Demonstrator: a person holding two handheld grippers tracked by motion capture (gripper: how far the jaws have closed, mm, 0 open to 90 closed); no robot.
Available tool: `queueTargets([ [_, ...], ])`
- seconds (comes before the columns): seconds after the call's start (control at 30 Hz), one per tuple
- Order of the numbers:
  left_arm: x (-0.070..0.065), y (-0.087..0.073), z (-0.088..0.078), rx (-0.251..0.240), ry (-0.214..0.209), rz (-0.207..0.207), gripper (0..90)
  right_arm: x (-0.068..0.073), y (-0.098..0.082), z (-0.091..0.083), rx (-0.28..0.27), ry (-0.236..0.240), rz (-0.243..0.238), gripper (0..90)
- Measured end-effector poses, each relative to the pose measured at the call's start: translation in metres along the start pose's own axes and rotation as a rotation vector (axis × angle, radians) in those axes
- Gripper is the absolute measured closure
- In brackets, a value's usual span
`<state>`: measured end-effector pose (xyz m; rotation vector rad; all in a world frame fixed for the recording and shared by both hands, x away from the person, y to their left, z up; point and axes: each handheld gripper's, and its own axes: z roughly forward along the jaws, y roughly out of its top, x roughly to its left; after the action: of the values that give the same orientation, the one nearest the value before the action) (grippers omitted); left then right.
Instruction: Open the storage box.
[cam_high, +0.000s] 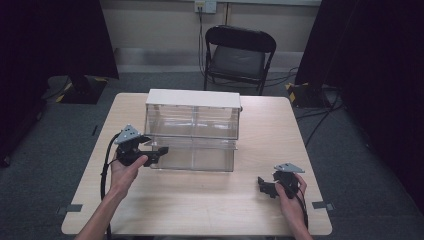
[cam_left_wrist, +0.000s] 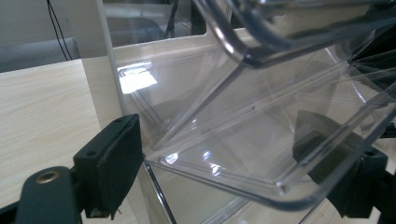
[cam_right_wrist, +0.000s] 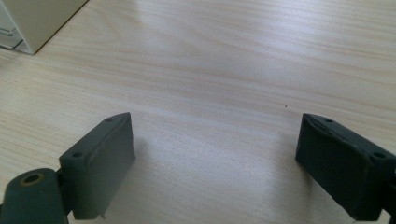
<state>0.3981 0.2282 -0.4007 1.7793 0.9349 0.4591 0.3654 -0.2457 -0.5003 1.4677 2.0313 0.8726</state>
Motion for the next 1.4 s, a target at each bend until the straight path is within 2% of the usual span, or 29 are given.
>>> queueTargets([
  [0.47, -0.001, 0.008, -0.004, -0.018, -0.001, 0.006, 14.1, 0.0, 0.0, 0.0, 0.0, 0.0, 0.0, 10.8],
  [0.7, -0.001, 0.011, -0.005, -0.028, -0.023, -0.006, 10.4, 0.0, 0.0, 0.0, 0.0, 0.0, 0.0, 10.8],
  [0.93, -0.001, 0.01, -0.005, -0.03, -0.022, -0.015, 10.7, 0.0, 0.0, 0.0, 0.0, 0.0, 0.0, 10.8],
  [0.97, -0.002, 0.01, -0.005, -0.029, -0.015, -0.026, 10.9, 0.0, 0.0, 0.0, 0.0, 0.0, 0.0, 10.8],
  [1.4, -0.002, 0.009, -0.004, -0.02, -0.015, -0.033, 11.8, 0.0, 0.0, 0.0, 0.0, 0.0, 0.0, 10.8],
])
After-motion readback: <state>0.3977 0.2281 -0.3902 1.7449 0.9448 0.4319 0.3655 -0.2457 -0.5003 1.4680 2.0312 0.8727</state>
